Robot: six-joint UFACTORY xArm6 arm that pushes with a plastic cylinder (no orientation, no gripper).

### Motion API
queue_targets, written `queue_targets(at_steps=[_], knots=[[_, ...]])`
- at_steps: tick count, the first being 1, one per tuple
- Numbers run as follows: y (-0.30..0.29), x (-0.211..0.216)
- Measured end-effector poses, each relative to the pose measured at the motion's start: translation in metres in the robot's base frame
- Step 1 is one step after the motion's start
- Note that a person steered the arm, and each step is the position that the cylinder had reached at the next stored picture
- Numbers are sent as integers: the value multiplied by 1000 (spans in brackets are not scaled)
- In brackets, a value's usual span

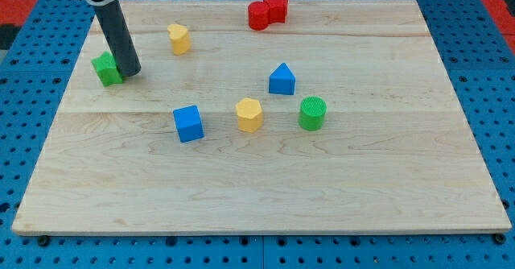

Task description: Move the green circle above the blue cube

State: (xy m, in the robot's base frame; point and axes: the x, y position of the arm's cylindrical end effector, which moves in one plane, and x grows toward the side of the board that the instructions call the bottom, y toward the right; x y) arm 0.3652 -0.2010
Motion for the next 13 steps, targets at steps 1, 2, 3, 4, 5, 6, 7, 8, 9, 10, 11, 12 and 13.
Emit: queue_targets(at_steps=[1,2,3,4,5,6,7,8,9,10,11,12,13], knots=[[-15,0],[-21,1],[-14,10],[5,66],[11,125],[76,147],[190,147],[301,147],[343,131],[313,113],[290,86],[276,64],[265,47]])
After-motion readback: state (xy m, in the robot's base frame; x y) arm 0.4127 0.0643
